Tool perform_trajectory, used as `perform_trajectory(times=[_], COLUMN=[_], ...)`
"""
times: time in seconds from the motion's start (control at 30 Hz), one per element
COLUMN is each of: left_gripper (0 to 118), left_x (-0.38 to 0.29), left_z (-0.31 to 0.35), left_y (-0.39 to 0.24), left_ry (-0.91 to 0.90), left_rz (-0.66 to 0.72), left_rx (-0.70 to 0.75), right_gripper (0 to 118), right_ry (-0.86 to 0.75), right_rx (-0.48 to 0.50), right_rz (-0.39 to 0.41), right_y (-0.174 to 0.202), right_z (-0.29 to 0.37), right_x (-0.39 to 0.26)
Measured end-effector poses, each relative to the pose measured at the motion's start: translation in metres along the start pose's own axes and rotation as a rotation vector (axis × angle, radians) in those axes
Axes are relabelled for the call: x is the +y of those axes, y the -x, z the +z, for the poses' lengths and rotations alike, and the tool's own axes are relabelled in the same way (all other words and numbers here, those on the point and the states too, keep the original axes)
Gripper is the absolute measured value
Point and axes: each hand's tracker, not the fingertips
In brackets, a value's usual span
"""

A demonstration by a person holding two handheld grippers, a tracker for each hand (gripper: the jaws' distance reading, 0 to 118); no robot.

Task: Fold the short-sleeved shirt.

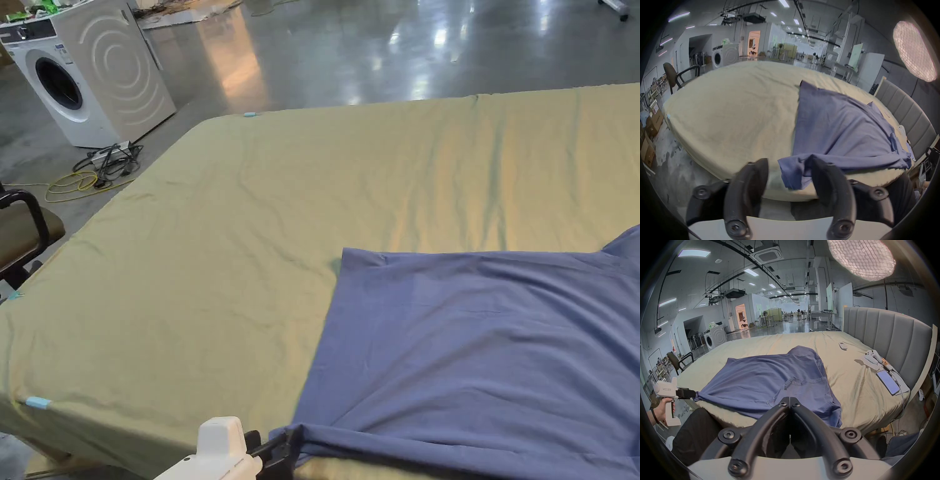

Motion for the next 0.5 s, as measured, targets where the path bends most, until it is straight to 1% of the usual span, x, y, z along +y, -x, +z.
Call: perform_trajectory(times=[0.03, 0.07, 0.2, 0.23, 0.27, 0.3, 0.33, 0.37, 0.4, 0.5], left_gripper=[67, 71, 70, 67, 60, 43, 16, 12, 10, 10], left_x=[-0.001, 0.003, -0.003, -0.003, -0.002, -0.002, -0.005, -0.004, -0.004, -0.006], left_z=[-0.006, -0.002, -0.012, -0.013, -0.014, -0.014, -0.019, -0.019, -0.02, -0.022], left_y=[0.002, -0.005, -0.007, -0.008, -0.008, -0.008, -0.004, -0.005, -0.008, -0.024], left_ry=[0.014, 0.018, 0.013, 0.014, 0.019, 0.019, 0.018, 0.017, 0.022, 0.053], left_rz=[0.004, 0.005, -0.015, -0.021, -0.023, -0.023, -0.024, -0.024, -0.028, -0.117], left_rx=[-0.009, -0.011, -0.014, -0.009, -0.008, -0.007, -0.011, -0.022, -0.02, 0.016], right_gripper=[0, 0, 0, 0, 0, 0, 0, 0, 0, 0], right_ry=[0.006, 0.011, 0.033, 0.036, 0.038, 0.038, 0.038, 0.035, 0.034, 0.03], right_rx=[-0.001, -0.003, -0.01, -0.014, -0.017, -0.018, -0.021, -0.025, -0.028, -0.054], right_rz=[0.003, 0.004, 0.01, 0.01, 0.007, 0.001, -0.009, -0.017, -0.023, -0.044], right_y=[-0.001, -0.001, -0.003, -0.003, -0.004, -0.005, -0.007, -0.008, -0.01, -0.019], right_z=[0.0, 0.0, 0.001, 0.002, 0.003, 0.003, 0.004, 0.006, 0.007, 0.01], right_x=[-0.001, -0.001, -0.006, -0.008, -0.009, -0.009, -0.01, -0.01, -0.011, -0.014])
